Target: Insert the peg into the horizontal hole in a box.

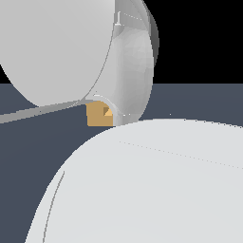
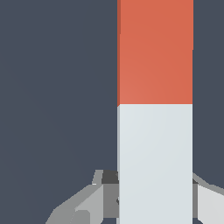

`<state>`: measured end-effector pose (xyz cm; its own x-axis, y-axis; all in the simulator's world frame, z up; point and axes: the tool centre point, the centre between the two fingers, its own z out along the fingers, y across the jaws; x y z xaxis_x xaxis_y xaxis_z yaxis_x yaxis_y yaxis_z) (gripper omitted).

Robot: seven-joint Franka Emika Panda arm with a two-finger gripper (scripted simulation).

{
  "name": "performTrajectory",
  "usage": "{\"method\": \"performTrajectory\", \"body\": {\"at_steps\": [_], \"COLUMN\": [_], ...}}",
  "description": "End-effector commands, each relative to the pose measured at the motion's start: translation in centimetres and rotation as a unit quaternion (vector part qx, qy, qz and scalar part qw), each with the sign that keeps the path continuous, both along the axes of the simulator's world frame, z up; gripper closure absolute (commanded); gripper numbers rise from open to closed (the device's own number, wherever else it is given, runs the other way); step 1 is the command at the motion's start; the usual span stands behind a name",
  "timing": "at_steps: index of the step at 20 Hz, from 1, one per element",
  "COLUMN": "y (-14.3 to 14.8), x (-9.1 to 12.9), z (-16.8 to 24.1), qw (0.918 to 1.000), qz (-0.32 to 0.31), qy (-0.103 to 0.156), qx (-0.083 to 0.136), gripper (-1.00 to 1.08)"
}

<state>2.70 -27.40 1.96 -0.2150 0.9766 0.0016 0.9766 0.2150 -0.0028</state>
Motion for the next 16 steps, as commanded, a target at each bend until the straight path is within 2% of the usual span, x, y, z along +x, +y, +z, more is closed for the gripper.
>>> {"method": "performTrajectory", "body": {"at_steps": [1,9,16], "y": [1.2,6.5,12.7], "x": [-0.5,-2.9,-5.3], "z": [0.3,1.1,2.0], "qw": [1.0,0.9996,0.9985], "qz": [-0.005,-0.028,-0.055], "qy": [-0.001,-0.001,-0.001], "qx": [0.0,0.0,0.0], "gripper": [1.08,1.08,1.08]}}
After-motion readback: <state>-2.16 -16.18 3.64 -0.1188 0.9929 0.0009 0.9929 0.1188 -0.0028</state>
